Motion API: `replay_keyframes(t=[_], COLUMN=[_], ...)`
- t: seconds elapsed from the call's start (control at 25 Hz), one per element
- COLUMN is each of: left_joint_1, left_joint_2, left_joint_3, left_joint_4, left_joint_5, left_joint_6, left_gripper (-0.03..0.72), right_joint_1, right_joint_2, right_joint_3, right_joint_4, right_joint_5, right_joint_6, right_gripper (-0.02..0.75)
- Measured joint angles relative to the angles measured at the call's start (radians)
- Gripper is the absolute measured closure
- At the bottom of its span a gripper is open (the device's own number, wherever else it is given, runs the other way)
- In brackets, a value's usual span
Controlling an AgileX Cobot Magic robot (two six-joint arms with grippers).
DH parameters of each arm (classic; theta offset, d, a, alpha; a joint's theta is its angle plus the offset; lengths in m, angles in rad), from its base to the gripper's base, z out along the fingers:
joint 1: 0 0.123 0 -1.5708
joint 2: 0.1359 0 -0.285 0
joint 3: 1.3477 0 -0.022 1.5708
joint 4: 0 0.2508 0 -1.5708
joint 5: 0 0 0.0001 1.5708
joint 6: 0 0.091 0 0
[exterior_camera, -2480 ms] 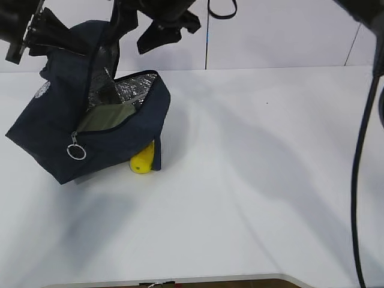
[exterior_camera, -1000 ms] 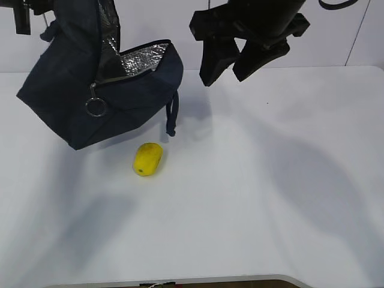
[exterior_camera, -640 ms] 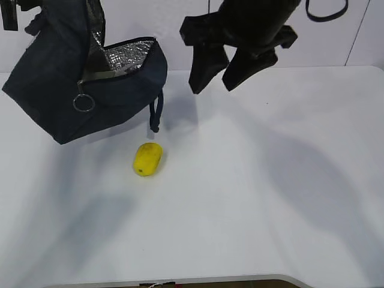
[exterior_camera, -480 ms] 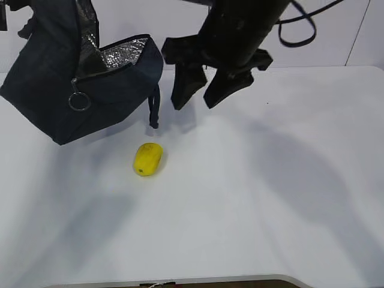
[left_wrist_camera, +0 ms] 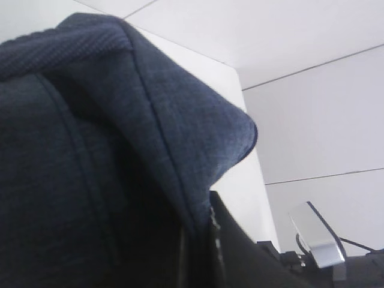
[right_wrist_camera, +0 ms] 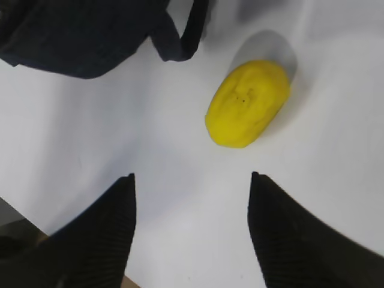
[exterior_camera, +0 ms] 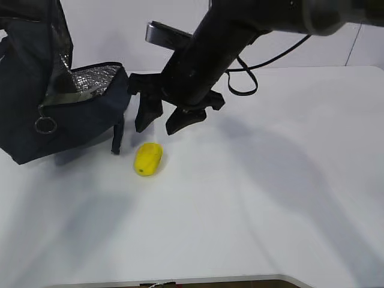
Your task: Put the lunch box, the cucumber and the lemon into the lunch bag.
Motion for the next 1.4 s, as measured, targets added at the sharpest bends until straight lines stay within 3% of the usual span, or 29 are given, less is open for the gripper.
replay_keyframes(t=[0.44, 1.0, 1.4], left_joint_1=[0.026, 0.026, 0.026], left_joint_2=[0.0, -0.007, -0.007], left_joint_3=[0.0, 0.0, -0.006], left_joint_4=[0.121, 0.158, 0.173], left_joint_5=[0.011, 0.011, 0.014], left_joint_6=[0.0, 0.0, 0.0], left_gripper=[0.702, 0.702, 0.702], right_joint_1=[0.002, 0.002, 0.002], right_joint_2=[0.079, 0.176, 0.222], right_joint_3=[0.0, -0.006, -0.026], right_joint_4=[0.061, 0.084, 0.038], right_joint_5=[-0.13, -0.21, -0.216], right_joint_6=[-0.013, 0.012, 0.043], right_gripper=[0.265, 0.255, 0.255])
